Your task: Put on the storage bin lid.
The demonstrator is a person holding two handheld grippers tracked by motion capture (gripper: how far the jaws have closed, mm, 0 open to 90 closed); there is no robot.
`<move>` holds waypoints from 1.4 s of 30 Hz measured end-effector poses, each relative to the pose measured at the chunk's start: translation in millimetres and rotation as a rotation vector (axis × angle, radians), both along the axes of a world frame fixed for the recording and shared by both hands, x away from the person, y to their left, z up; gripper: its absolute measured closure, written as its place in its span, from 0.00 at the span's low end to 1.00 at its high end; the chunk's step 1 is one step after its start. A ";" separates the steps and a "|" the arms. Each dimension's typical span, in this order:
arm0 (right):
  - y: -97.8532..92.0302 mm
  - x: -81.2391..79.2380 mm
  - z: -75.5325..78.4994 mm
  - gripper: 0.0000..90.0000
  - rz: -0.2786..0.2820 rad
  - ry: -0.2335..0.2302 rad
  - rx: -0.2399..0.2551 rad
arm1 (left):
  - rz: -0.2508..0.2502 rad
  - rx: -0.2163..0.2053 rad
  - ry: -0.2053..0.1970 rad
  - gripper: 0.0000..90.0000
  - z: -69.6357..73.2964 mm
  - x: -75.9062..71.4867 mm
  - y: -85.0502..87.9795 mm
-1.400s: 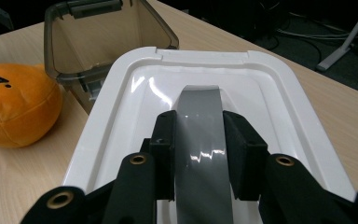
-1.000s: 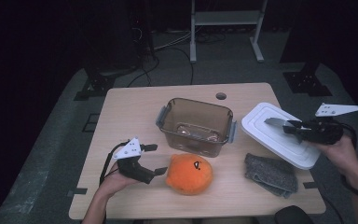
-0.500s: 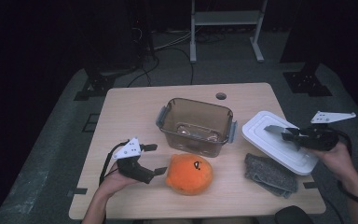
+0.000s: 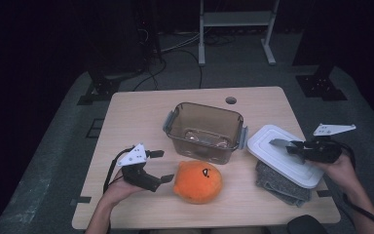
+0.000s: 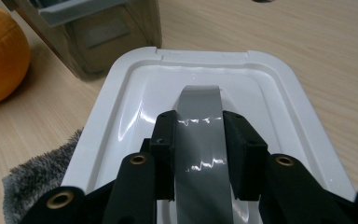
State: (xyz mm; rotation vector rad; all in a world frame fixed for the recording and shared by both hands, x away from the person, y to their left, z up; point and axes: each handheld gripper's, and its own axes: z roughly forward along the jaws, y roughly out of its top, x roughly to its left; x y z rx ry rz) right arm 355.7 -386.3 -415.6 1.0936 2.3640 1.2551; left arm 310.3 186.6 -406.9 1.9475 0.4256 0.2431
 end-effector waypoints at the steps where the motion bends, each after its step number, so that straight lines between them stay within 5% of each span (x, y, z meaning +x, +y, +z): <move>1: 0.8 0.3 -1.7 0.73 0.001 0.002 0.001 | 0.000 -0.001 0.001 0.10 0.0 0.0 0.1; 28: 6.6 -2.5 -27.6 0.72 0.006 0.044 0.029 | 0.000 0.005 0.001 0.10 -0.1 0.0 1.4; 42: 13.9 -8.4 3.2 0.52 0.023 -0.020 0.050 | 0.009 0.004 0.000 0.10 0.7 0.1 4.6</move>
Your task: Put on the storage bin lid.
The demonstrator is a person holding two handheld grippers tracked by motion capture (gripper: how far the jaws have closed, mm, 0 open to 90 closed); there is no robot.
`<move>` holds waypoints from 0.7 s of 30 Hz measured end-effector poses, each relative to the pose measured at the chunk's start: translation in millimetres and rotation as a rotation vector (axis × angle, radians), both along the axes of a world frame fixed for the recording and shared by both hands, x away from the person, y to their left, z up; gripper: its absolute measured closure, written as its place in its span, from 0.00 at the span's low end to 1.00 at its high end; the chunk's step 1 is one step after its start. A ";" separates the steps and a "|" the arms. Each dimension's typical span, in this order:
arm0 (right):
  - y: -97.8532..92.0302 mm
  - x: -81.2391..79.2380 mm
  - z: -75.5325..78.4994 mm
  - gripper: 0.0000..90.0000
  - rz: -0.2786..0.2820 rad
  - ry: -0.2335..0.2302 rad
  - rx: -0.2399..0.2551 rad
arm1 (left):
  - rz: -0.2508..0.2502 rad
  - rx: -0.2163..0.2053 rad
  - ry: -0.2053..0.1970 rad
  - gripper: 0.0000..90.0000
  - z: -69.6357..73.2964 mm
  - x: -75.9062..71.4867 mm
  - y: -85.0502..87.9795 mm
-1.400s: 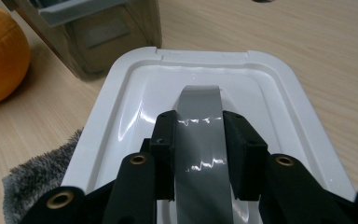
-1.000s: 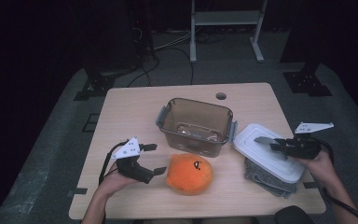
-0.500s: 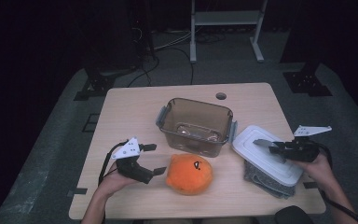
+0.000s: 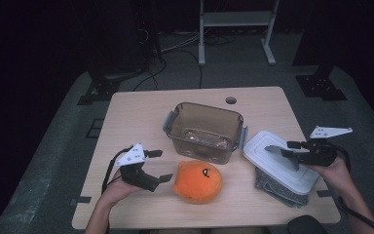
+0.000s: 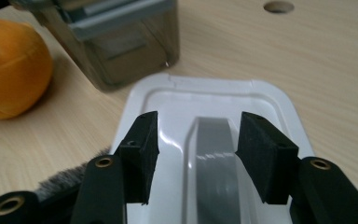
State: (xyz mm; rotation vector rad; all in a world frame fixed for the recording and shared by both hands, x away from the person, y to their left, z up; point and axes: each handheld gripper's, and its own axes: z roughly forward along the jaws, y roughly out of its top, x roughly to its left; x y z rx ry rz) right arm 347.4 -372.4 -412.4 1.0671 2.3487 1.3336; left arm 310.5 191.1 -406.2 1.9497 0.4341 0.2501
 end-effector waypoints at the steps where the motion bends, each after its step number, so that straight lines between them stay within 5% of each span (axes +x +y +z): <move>1: 1.6 -0.9 3.4 0.51 0.008 -0.009 0.002 | 0.001 0.001 -0.001 0.10 -0.1 0.1 0.2; 21: 47.0 -15.8 46.1 0.43 0.165 -0.092 -0.008 | 0.012 0.010 0.002 0.10 -3.8 1.8 2.7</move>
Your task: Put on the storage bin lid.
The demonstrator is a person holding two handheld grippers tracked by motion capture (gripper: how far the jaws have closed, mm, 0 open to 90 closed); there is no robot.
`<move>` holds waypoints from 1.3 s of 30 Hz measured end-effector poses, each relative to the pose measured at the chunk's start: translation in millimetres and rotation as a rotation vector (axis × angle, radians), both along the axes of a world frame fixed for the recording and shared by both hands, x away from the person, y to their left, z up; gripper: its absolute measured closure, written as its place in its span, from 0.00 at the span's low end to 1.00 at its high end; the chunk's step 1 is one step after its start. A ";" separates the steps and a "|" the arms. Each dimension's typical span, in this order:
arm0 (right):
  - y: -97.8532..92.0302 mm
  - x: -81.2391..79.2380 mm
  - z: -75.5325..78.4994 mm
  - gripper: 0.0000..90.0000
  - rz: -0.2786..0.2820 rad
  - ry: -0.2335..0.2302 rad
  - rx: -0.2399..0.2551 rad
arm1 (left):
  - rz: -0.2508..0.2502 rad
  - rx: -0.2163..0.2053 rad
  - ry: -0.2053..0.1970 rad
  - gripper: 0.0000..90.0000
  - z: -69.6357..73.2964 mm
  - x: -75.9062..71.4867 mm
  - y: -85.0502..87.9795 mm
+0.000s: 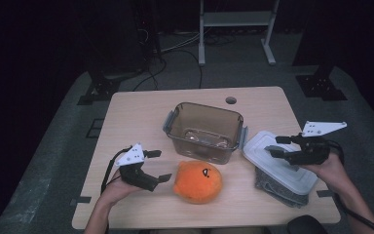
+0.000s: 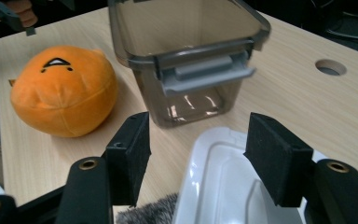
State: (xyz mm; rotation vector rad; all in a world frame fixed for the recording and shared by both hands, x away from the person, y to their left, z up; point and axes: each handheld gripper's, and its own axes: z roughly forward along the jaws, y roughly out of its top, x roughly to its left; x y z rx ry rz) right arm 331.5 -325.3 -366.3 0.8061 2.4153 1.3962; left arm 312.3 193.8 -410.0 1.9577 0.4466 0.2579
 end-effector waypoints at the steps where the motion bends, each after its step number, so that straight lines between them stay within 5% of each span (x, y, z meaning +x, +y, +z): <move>1: 2.3 -0.4 1.4 0.42 0.006 -0.001 -0.001 | 0.001 -0.002 0.001 0.10 -0.2 0.0 0.1; 39: 116.2 -7.6 30.0 0.29 0.314 -0.032 -0.010 | 0.046 0.005 0.007 0.10 -4.3 3.5 12.7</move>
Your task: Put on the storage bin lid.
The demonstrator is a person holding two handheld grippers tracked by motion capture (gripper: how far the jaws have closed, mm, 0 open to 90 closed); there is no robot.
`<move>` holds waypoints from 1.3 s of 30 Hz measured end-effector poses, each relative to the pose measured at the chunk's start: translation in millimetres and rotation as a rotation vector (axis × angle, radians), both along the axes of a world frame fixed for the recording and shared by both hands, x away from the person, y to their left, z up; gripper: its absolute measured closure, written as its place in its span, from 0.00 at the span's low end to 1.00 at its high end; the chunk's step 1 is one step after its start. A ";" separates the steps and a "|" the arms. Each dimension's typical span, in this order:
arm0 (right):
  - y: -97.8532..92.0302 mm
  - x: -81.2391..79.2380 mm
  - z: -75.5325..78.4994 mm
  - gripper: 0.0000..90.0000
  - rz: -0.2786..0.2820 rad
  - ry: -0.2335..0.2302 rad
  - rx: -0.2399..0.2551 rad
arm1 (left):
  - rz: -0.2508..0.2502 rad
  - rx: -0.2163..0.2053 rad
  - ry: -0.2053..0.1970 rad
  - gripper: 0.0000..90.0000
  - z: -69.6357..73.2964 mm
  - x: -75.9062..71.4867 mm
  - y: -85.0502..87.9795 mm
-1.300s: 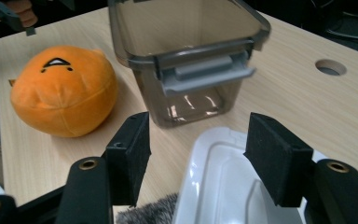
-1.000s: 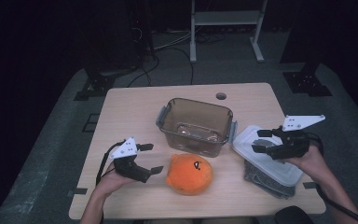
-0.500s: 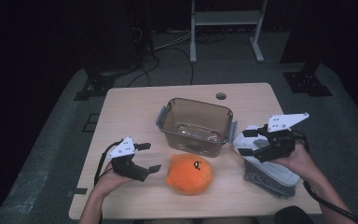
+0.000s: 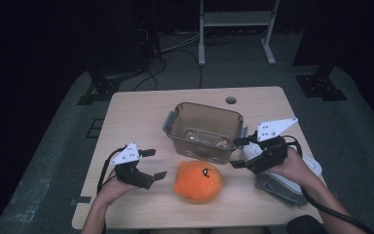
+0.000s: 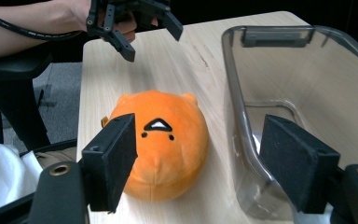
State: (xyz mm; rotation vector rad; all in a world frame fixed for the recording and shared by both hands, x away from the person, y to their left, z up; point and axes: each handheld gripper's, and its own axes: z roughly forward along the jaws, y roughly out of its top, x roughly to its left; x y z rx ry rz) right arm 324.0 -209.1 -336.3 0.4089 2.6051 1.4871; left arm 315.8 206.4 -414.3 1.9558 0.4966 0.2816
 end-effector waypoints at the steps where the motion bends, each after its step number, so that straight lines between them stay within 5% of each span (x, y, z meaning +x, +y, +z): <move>1: 2.2 0.1 -0.1 0.29 0.005 -0.002 0.003 | -0.004 0.006 -0.002 0.10 -0.5 0.1 -0.4; 39: 77.7 3.9 -29.1 0.28 0.176 0.049 -0.050 | 0.011 0.011 0.006 0.10 -3.8 1.3 2.5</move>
